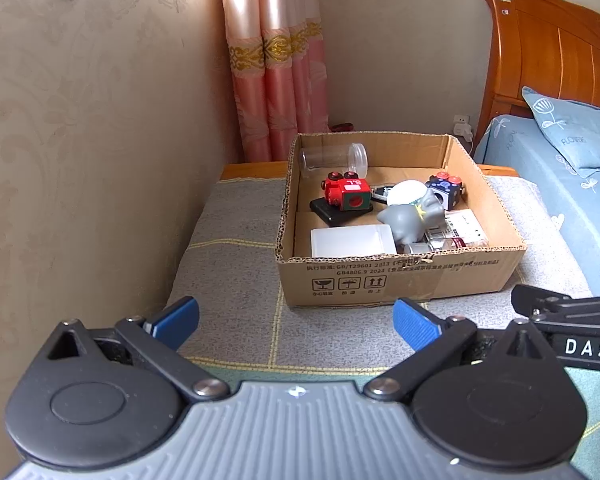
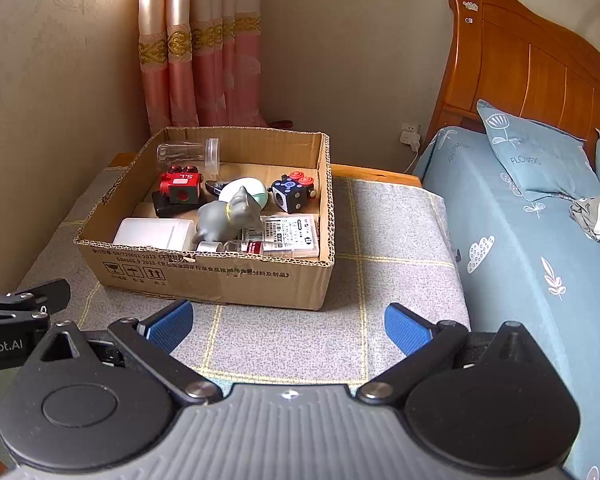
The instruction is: Organize rigid objects
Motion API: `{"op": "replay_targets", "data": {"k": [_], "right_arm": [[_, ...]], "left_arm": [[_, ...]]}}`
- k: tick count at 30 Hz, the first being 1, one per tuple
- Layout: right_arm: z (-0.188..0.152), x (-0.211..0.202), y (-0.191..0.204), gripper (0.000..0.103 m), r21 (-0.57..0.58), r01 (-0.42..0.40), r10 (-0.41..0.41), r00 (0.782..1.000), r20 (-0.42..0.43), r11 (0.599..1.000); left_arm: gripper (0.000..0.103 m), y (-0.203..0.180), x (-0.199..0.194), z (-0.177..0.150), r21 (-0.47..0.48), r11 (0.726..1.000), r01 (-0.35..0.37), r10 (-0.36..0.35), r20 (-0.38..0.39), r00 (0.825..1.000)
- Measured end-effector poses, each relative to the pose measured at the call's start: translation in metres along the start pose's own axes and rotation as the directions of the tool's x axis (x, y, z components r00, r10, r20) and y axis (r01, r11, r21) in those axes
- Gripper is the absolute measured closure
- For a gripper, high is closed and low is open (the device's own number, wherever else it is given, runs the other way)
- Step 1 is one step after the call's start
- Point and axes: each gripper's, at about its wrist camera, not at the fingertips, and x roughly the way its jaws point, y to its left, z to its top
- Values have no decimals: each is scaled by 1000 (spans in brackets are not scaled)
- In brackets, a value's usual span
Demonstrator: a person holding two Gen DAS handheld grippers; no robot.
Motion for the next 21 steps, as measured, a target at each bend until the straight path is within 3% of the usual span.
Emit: {"op": "replay_targets", "data": {"k": [21], "right_arm": [[-2,-2,-1,0,0,-5,5,1000,2,1000]], "left_arm": [[1,-4,0,0,12,1000,3,-3,5,1000]]}}
